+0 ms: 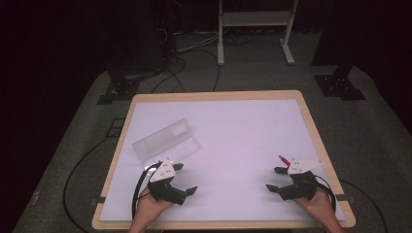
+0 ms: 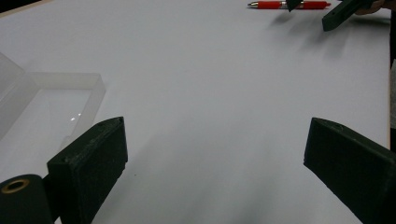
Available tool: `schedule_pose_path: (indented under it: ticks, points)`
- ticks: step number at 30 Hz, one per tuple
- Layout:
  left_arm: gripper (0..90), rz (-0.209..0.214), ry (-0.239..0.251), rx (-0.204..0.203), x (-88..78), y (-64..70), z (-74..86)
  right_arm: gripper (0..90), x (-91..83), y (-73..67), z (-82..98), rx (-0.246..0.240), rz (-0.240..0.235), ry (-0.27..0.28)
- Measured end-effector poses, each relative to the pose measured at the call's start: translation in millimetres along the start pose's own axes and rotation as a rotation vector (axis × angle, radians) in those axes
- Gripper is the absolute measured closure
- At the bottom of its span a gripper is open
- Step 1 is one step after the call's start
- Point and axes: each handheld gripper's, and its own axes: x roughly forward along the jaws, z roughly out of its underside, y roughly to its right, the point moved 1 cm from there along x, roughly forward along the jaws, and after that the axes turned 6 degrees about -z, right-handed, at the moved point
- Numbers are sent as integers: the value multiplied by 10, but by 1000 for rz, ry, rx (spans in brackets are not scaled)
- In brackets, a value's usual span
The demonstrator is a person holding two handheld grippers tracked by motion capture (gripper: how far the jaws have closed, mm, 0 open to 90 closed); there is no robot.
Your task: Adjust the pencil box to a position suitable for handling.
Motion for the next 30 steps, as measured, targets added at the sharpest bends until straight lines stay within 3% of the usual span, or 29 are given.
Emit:
schedule_pose_path:
  ticks: [9, 18, 28, 30]
  points:
    - [55, -26, 2, 12, -77, -73, -54, 261, -32, 10, -9, 9, -5, 24]
    - [55, -69, -20, 15, -136, -260, -120, 259, 14, -7, -57, 0, -13, 13]
    - [72, -143, -56, 19, -235, -584, -208, 261, -22, -14, -65, -6, -11, 29]
    - [95, -152, -80, 17, -237, -698, -212, 261, -18, -14, -68, -9, -12, 27]
